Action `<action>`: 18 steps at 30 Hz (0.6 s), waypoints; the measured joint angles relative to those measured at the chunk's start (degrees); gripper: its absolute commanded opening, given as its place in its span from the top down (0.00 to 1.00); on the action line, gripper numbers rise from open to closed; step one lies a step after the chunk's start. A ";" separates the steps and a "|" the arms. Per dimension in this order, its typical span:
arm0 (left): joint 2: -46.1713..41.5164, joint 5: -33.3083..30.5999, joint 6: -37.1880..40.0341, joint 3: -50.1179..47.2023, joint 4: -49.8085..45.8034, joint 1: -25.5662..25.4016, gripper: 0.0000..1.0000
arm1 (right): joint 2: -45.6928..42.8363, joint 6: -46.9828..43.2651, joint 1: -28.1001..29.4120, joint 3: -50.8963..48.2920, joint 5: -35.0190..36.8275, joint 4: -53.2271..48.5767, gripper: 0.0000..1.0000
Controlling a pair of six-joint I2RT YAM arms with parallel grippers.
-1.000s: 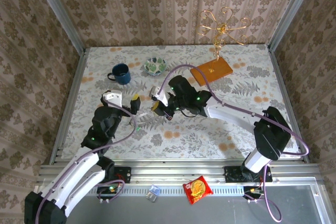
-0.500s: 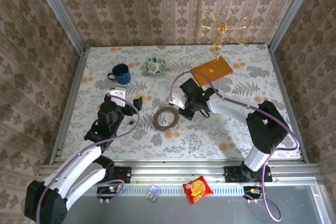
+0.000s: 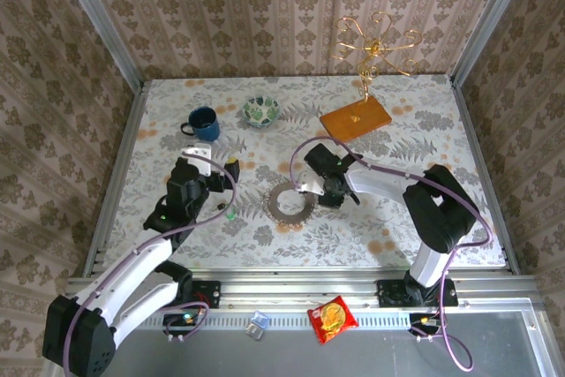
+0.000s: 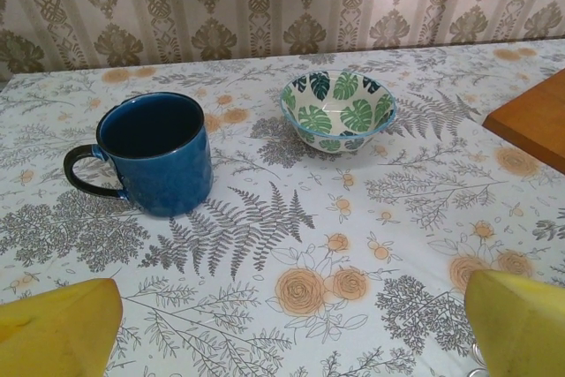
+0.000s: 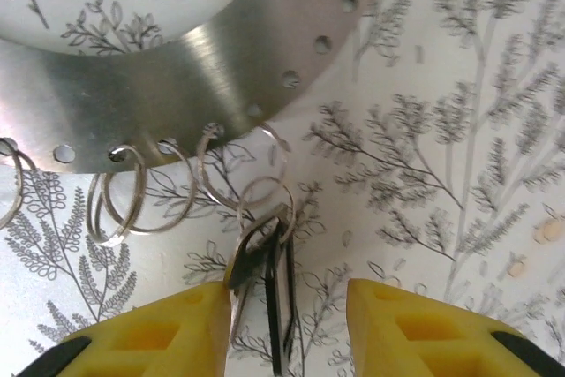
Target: Put the keys on the keyring
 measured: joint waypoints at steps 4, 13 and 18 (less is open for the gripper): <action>2.32 1.62 0.00 1.42 -0.22 0.00 0.00 | -6.21 5.66 -1.36 -0.17 -3.04 0.11 0.58; 7.02 7.54 -3.98 2.01 -0.20 -0.02 0.00 | -16.39 34.29 -1.77 -6.84 -15.19 5.09 0.66; 11.69 10.27 -7.93 2.14 -0.22 -0.87 0.01 | -13.92 45.59 -1.79 -7.39 -17.53 2.86 0.69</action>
